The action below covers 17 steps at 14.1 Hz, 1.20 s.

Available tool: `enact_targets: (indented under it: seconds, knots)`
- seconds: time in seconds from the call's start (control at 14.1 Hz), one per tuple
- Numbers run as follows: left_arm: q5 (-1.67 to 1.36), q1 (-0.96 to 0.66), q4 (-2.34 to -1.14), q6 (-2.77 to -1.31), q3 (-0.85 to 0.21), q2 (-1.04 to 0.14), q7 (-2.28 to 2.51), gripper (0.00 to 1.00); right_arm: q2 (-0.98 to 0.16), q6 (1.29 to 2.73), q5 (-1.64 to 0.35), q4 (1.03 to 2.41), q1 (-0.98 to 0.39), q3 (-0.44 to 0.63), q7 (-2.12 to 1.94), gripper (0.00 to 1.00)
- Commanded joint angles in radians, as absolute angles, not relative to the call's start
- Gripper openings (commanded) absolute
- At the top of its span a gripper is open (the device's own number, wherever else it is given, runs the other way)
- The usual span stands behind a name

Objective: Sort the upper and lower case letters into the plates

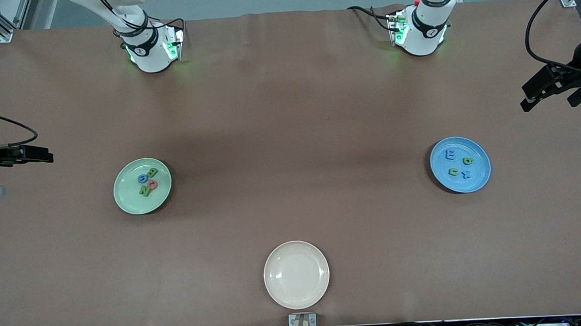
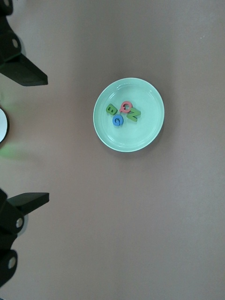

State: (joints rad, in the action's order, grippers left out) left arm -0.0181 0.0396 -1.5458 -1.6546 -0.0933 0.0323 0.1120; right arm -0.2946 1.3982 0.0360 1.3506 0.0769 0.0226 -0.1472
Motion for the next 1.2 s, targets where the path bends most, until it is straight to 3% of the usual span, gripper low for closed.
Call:
enact_targets:
  seconds: [0.0,0.21,0.64,0.85,1.13]
  knots:
    - [-0.023,0.04,-1.52,-1.64,-0.097,0.023,0.107,1.0,-0.291,1.399,0.04,1.347,0.074,0.002,-0.152,1.0]
    - [-0.023,0.04,-1.52,-1.64,-0.097,0.023,0.107,1.0,-0.301,1.397,0.026,1.263,0.057,0.002,-0.153,1.0]
    - [-0.023,0.041,-1.52,-1.64,-0.097,0.023,0.107,1.0,-0.288,1.391,0.022,1.233,0.029,-0.003,-0.16,1.0]
    - [-0.023,0.041,-1.52,-1.641,-0.097,0.023,0.107,1.0,-0.267,1.217,0.023,1.232,0.031,0.0,-0.147,1.0]
    - [-0.025,0.041,-1.52,-1.641,-0.097,0.023,0.107,1.0,-0.227,1.224,0.018,1.243,0.029,0.0,-0.15,1.0]
